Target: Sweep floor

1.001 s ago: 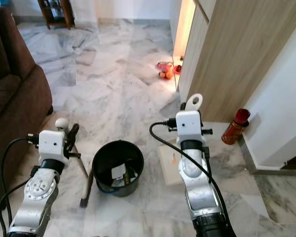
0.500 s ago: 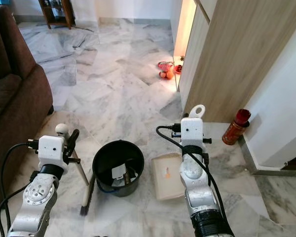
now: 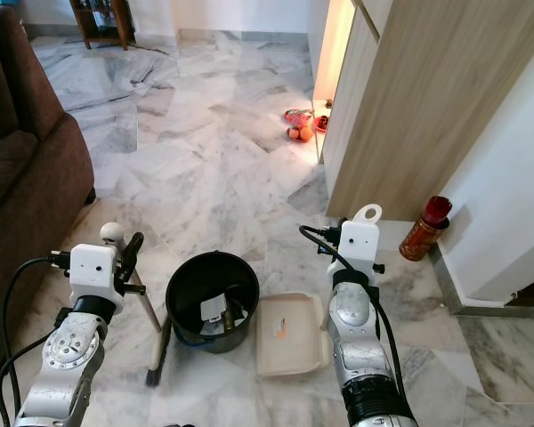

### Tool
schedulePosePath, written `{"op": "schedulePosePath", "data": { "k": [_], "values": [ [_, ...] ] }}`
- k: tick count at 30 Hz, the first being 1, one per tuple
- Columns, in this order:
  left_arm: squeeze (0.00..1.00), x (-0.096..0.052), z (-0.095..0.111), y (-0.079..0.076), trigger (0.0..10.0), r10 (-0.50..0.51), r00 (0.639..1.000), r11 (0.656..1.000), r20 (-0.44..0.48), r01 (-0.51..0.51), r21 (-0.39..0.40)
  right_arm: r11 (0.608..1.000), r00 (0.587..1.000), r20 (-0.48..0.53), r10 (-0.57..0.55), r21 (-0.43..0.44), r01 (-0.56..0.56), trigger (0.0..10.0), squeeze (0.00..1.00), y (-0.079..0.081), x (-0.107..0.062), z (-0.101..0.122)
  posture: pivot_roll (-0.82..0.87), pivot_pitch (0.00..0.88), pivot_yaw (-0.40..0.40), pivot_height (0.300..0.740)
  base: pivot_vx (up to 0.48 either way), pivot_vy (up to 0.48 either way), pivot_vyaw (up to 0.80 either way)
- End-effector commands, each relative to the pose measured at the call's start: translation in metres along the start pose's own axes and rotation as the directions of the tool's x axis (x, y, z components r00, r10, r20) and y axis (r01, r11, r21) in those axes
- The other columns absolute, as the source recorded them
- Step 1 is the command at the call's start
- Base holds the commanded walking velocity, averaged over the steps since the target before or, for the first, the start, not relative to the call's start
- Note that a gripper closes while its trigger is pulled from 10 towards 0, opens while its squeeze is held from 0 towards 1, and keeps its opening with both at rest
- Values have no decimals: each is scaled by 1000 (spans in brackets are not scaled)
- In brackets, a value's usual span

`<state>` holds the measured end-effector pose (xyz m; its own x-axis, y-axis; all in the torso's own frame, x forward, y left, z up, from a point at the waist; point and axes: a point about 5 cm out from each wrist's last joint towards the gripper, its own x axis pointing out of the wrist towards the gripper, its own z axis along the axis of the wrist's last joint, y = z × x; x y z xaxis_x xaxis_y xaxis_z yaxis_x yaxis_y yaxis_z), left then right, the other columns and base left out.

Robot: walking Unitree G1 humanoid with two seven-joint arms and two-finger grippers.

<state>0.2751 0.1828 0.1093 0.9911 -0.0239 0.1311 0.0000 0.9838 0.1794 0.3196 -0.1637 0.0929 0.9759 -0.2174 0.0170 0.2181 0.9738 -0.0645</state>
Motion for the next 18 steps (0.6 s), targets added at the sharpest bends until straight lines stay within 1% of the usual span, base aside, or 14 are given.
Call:
{"op": "schedulePosePath", "data": {
  "k": [1,3,5,12,18],
  "values": [
    [0,1,8,1,10000,5,999,1000,43,-4,-11,1000,999,37,4,16,-5,10000,0,1,1,5,-45,88,-48,740,0,0,0],
    [0,2,5,1,10000,-7,1000,1000,19,7,-7,1000,999,44,12,17,-13,10000,0,2,1,4,-56,73,-35,740,0,0,0],
    [0,2,3,1,10000,-8,1000,1000,13,8,-7,1000,999,48,11,20,-12,10000,0,2,1,5,-66,62,-27,740,0,0,0],
    [0,4,4,1,10000,-24,1000,1000,16,24,-1,999,998,62,11,30,-12,10000,0,4,4,8,-65,47,-15,740,0,0,0],
    [0,4,4,3,10000,-17,1000,1000,18,17,2,999,998,64,28,30,-30,10000,0,7,3,6,-63,38,-14,740,0,0,0]
  ]
}}
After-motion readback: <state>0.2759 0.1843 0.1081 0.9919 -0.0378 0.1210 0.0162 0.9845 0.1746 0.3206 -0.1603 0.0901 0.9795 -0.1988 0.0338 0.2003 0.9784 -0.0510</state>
